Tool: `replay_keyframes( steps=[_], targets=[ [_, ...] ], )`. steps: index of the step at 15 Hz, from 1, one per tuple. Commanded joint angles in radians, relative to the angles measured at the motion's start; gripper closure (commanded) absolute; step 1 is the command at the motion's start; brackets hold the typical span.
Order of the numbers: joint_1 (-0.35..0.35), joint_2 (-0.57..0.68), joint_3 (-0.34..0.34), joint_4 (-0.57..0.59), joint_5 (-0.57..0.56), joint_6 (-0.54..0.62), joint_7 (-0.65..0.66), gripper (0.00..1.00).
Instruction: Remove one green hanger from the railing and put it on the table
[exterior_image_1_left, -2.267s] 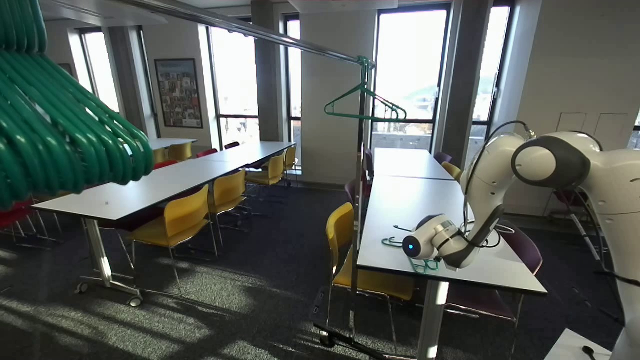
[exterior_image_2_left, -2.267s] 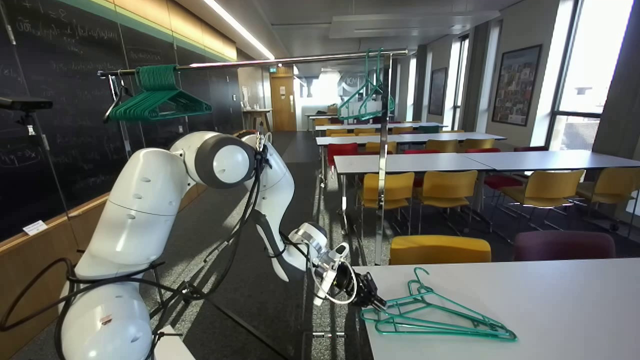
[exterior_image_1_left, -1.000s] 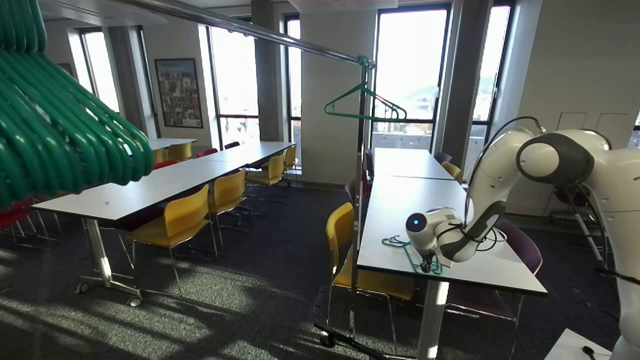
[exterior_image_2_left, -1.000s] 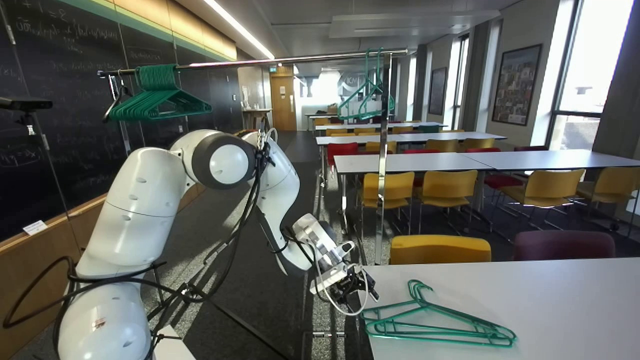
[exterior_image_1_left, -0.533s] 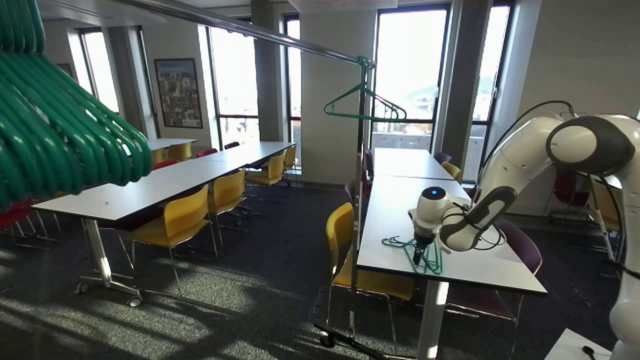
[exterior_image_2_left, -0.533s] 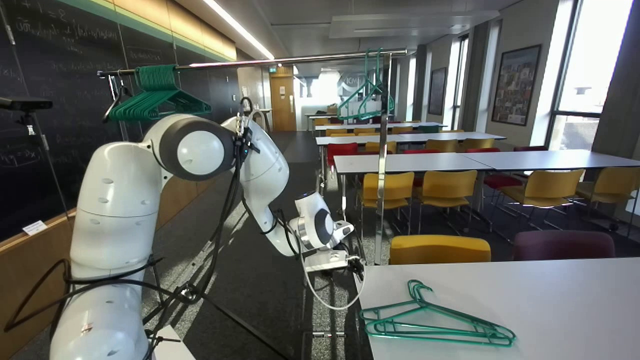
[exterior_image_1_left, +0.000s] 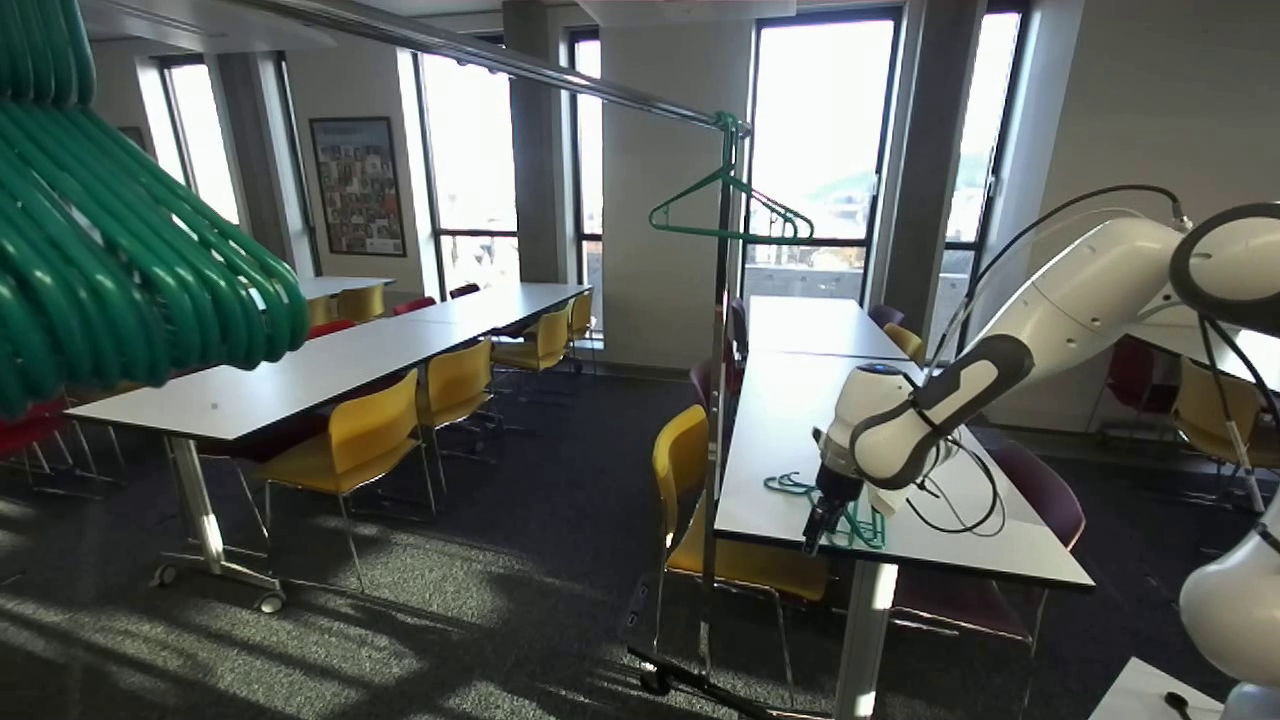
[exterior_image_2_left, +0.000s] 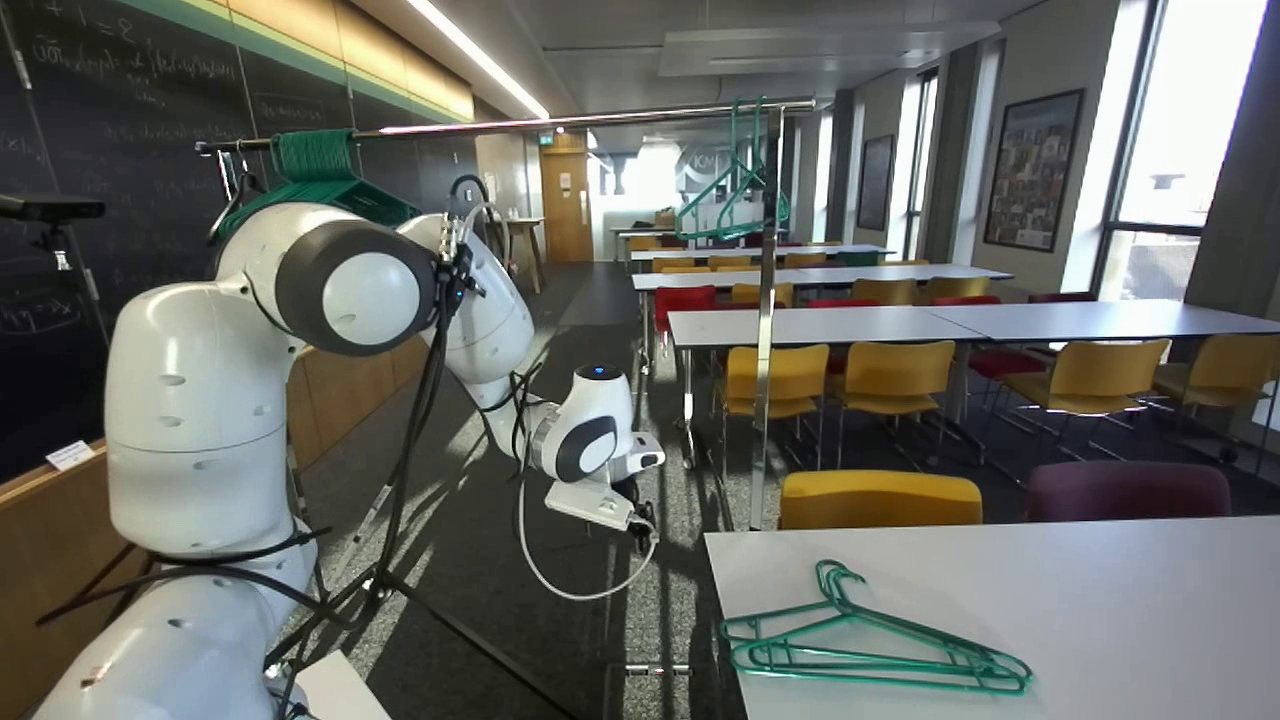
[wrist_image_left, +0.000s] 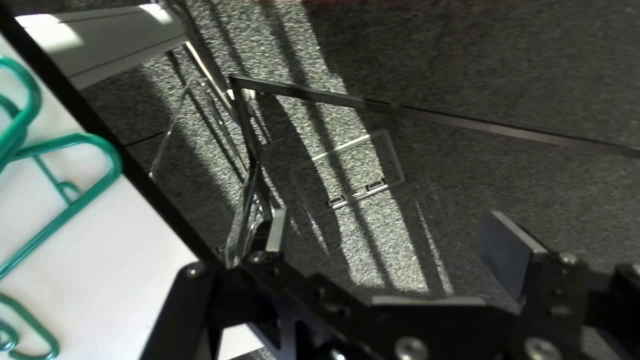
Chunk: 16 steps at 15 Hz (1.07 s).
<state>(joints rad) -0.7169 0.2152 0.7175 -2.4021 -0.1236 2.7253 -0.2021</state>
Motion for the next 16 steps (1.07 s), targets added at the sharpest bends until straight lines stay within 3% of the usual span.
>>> replay_keyframes(
  steps=[1, 3, 5, 6, 7, 9, 10, 11, 13, 16],
  targets=[
    [-0.194, -0.107, 0.209, 0.043, 0.281, -0.255, -0.064, 0.00],
    [-0.218, -0.233, 0.213, 0.062, 0.407, -0.409, -0.017, 0.00],
    [-0.228, -0.338, 0.184, 0.080, 0.377, -0.501, 0.048, 0.00],
    [-0.045, -0.392, -0.016, 0.088, 0.362, -0.540, 0.057, 0.00],
    [-0.015, -0.438, -0.061, 0.080, 0.327, -0.561, 0.079, 0.00],
    [0.131, -0.510, -0.222, 0.056, 0.219, -0.588, 0.110, 0.00],
    [0.218, -0.385, -0.296, 0.095, 0.224, -0.558, 0.114, 0.00],
    [0.294, -0.411, -0.374, 0.092, 0.200, -0.565, 0.127, 0.00],
    [0.375, -0.409, -0.446, 0.087, 0.198, -0.566, 0.132, 0.00],
    [0.386, -0.376, -0.455, 0.085, 0.205, -0.562, 0.126, 0.00]
  ],
)
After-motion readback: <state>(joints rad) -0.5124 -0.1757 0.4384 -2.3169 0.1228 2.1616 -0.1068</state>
